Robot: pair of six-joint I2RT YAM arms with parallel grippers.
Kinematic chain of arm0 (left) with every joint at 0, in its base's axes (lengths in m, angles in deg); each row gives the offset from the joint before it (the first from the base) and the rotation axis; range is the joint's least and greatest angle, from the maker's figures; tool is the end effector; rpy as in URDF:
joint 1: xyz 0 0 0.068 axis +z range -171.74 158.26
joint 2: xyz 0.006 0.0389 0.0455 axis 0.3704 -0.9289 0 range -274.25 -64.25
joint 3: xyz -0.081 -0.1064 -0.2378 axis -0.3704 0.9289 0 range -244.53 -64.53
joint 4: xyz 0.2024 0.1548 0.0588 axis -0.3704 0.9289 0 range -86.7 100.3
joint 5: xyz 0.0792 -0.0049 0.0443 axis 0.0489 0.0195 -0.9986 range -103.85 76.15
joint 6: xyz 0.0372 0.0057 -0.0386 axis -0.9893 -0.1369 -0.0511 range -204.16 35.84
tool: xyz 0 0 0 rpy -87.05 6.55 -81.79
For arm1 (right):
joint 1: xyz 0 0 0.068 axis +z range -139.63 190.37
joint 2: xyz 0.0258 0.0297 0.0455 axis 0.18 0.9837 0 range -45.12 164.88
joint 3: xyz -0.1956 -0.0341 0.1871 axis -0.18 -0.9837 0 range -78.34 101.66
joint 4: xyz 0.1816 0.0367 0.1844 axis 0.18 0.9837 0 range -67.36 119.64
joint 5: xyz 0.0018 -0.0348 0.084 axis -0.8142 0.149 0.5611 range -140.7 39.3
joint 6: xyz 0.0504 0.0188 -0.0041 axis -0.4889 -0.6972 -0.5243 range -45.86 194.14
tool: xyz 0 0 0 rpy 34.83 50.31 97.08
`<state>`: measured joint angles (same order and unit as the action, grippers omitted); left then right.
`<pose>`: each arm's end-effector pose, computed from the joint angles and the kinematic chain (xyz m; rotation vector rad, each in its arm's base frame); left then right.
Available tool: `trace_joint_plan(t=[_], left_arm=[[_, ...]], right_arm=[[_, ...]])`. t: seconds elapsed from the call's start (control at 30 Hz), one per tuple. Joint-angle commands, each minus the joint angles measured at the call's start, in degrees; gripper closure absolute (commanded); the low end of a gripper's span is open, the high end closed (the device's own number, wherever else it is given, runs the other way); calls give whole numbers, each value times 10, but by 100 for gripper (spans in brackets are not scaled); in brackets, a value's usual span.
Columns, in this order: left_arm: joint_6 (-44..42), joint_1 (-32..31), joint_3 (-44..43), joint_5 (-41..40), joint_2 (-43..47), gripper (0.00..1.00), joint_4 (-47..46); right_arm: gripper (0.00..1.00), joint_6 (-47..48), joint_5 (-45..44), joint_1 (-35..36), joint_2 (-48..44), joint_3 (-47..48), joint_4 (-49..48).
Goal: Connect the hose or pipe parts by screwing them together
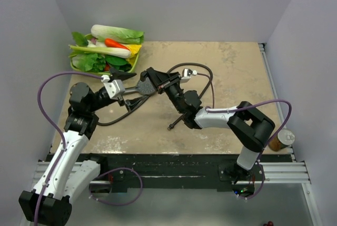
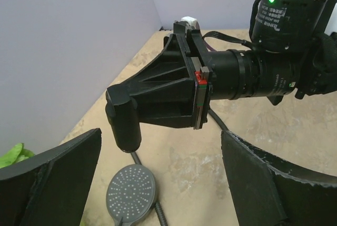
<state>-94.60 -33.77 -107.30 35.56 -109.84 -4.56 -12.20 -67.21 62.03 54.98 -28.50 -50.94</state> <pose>0.1701 -0.0639 0.3584 0.9523 1.2231 -0.6581 0.2365 0.2827 0.2662 0.7097 1.2403 1.9079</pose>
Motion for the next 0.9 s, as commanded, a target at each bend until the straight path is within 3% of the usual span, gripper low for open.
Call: trace_joint_plan(t=[0.0,0.2,0.33,0.6,0.67,0.87], left_arm=[[-47,-4,-6,-4,-6,1,-49],[-58,-6,-9,-14,-26,4,-76],[-67,-7,-14,-11,-34,21,-79],[-65,-7,-16,-13,-30,42,-78],[-67,-7,-19,-17,-29,53,-73],[-64,-7,-23,-17,-33,60,-75]], right_arm=[[100,-9,3,18,-11,46,-230],[100,-12,10,34,0,49,-235],[100,-8,18,38,-6,42,-226],[100,-12,17,42,2,36,-241],[100,-12,17,43,4,32,-243],[100,-17,27,53,10,30,-254]])
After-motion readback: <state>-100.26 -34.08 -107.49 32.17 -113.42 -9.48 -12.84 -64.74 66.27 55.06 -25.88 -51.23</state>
